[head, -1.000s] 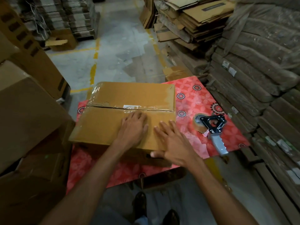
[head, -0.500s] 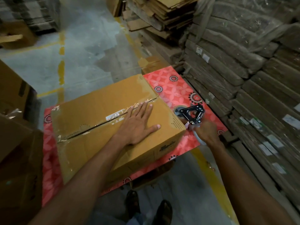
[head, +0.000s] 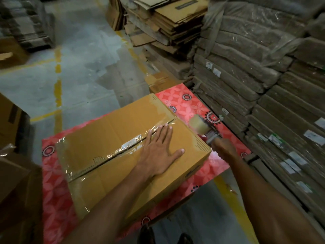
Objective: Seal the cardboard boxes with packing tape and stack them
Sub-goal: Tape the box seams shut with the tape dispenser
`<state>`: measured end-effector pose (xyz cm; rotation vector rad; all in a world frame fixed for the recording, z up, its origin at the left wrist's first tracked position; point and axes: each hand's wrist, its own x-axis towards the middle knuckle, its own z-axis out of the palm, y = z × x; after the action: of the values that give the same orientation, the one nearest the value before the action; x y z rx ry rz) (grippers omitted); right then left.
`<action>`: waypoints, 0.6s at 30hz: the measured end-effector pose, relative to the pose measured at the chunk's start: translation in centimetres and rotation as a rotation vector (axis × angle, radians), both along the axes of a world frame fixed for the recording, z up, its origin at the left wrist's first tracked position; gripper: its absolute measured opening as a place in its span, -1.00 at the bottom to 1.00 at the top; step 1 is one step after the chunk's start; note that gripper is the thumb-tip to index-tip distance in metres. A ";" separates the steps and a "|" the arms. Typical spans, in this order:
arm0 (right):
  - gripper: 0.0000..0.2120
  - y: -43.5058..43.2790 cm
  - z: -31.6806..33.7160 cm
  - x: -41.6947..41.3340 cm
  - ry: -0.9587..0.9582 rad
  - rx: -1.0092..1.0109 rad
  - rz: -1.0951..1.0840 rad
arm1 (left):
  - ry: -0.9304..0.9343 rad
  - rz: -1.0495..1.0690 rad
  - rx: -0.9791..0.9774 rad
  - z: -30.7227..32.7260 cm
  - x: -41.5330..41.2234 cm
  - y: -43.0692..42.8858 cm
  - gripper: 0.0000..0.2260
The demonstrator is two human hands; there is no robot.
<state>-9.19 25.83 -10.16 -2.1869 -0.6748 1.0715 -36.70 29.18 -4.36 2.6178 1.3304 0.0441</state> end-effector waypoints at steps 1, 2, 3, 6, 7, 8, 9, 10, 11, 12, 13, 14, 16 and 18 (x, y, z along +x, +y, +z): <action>-0.85 0.3 1.9 -0.4 0.040 0.015 -0.005 | -0.007 -0.007 -0.005 0.1 -0.2 -0.1 -0.18; -0.89 0.8 3.8 -0.8 0.099 0.044 -0.003 | -0.024 -0.026 -0.024 0.1 -0.4 0.1 -0.18; -0.87 1.4 5.3 -0.9 0.181 0.088 0.010 | -0.062 -0.040 -0.064 0.7 -0.6 0.6 -0.19; -0.84 2.1 11.2 -3.2 0.458 0.189 0.097 | -0.583 0.056 -0.403 2.7 -0.5 3.2 -0.51; -0.82 2.0 13.0 -4.3 0.523 0.224 0.136 | -0.892 0.209 -0.577 3.8 -0.4 4.2 -0.67; -0.83 1.7 14.8 -5.5 0.572 0.264 0.177 | -1.161 0.394 -0.776 5.2 -0.2 5.2 -0.73; -0.86 1.3 16.3 -6.8 0.603 0.299 0.214 | -1.349 0.551 -0.991 6.5 -0.3 6.2 -0.68; -0.88 1.0 17.3 -8.1 0.622 0.327 0.253 | -1.429 0.635 -1.210 7.4 -0.6 7.1 -0.54; -0.89 0.6 18.1 -9.3 0.635 0.345 0.291 | -1.433 0.650 -1.397 8.4 -1.2 7.6 -0.40; -0.88 0.2 18.6 -10.5 0.637 0.352 0.322 | -1.409 0.618 -1.531 9.1 -1.8 8.0 -0.32; -0.87 -0.1 19.0 -11.5 0.636 0.356 0.338 | -1.390 0.581 -1.610 9.5 -2.5 8.1 -0.31; -0.86 -0.4 19.1 -12.4 0.623 0.357 0.348 | -1.389 0.572 -1.637 9.4 -3.0 8.3 -0.36; -0.83 -1.0 19.0 -13.7 0.584 0.365 0.354 | -1.423 0.577 -1.623 8.9 -4.1 8.4 -0.53; -0.84 -1.5 18.7 -14.6 0.576 0.378 0.359 | -1.470 0.594 -1.615 8.0 -4.9 8.4 -0.73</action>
<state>-23.74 24.36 8.49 -1.3695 -0.9202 1.5247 -41.58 37.55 3.64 0.4076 0.7337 0.5440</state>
